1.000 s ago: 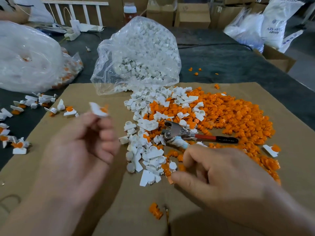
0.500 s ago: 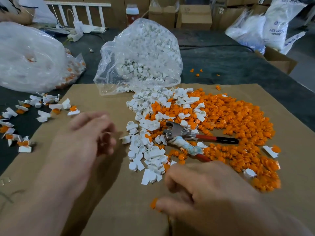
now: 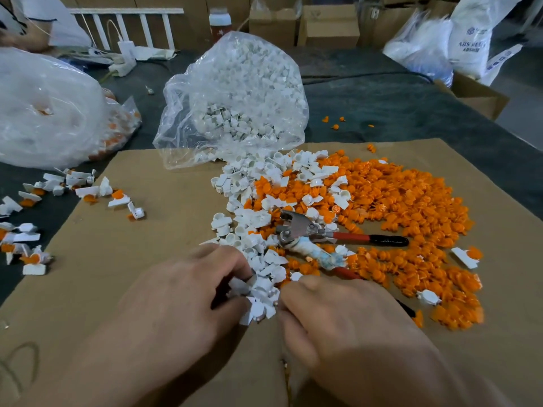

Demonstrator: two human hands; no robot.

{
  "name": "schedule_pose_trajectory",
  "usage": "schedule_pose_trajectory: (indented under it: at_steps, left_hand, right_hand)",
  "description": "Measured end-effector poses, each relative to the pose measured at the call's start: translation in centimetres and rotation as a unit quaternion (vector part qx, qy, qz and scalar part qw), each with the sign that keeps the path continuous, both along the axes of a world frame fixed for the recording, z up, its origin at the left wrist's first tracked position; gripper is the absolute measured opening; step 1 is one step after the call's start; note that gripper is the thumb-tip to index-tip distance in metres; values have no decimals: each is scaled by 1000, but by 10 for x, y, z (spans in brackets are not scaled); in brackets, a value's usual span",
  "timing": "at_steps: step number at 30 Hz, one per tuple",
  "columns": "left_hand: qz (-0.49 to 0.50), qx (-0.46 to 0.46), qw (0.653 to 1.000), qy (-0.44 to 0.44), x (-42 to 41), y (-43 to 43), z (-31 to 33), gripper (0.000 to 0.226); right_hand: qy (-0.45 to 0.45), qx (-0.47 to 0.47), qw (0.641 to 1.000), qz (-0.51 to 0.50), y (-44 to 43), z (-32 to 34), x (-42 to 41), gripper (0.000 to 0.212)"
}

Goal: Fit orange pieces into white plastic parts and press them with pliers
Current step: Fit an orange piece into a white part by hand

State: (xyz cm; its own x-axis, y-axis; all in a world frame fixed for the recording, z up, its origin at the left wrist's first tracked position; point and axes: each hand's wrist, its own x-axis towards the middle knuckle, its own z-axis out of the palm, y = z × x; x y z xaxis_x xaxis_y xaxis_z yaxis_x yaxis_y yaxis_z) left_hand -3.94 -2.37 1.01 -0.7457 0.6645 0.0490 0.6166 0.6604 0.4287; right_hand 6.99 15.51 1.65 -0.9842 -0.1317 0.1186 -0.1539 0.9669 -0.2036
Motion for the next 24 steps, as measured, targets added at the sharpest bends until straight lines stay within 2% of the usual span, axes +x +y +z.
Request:
schedule_pose_trajectory:
  at_steps: [2, 4, 6, 7, 9, 11, 14, 16, 18, 20, 24]
  left_hand:
    - [-6, 23, 1000, -1, 0, 2, -2, 20]
    - [25, 61, 998, -5, 0, 4, -3, 23]
    - [58, 111, 991, -50, -1, 6, -2, 26]
    - [65, 146, 983, -88, -1, 7, -3, 27]
    - [66, 225, 955, -179, 1, 10, -5, 29]
    - [62, 287, 923, -248, 5, 14, -7, 30]
    - [65, 345, 891, -289, 8, 20, -12, 36]
    - [61, 365, 883, -288, 8, 20, -15, 40]
    - [51, 383, 878, -283, 8, 19, -16, 41]
    - [35, 411, 865, -286, 9, 19, -15, 40]
    - [1, 466, 818, -338, 13, 22, -9, 43]
  right_hand:
    - [4, -26, 1000, -17, 2, 1, 0, 22]
    - [1, -101, 994, -45, 3, 4, -1, 22]
    - [12, -211, 974, -86, 7, 3, -1, 22]
    - [4, -298, 948, -109, 8, 3, -2, 21]
    - [-43, -510, 849, -131, 12, 2, -3, 19]
    - [-103, -656, 740, -110, 17, 2, -6, 19]
    - [-171, -794, 580, -62, 20, 8, -9, 13]
    - [-197, -840, 505, -27, 21, 10, -9, 14]
    - [-209, -854, 476, -7, 22, 11, -9, 20]
    - [-211, -861, 464, -7, 24, 11, -9, 23]
    - [-213, -868, 448, -1, 25, 9, -9, 22]
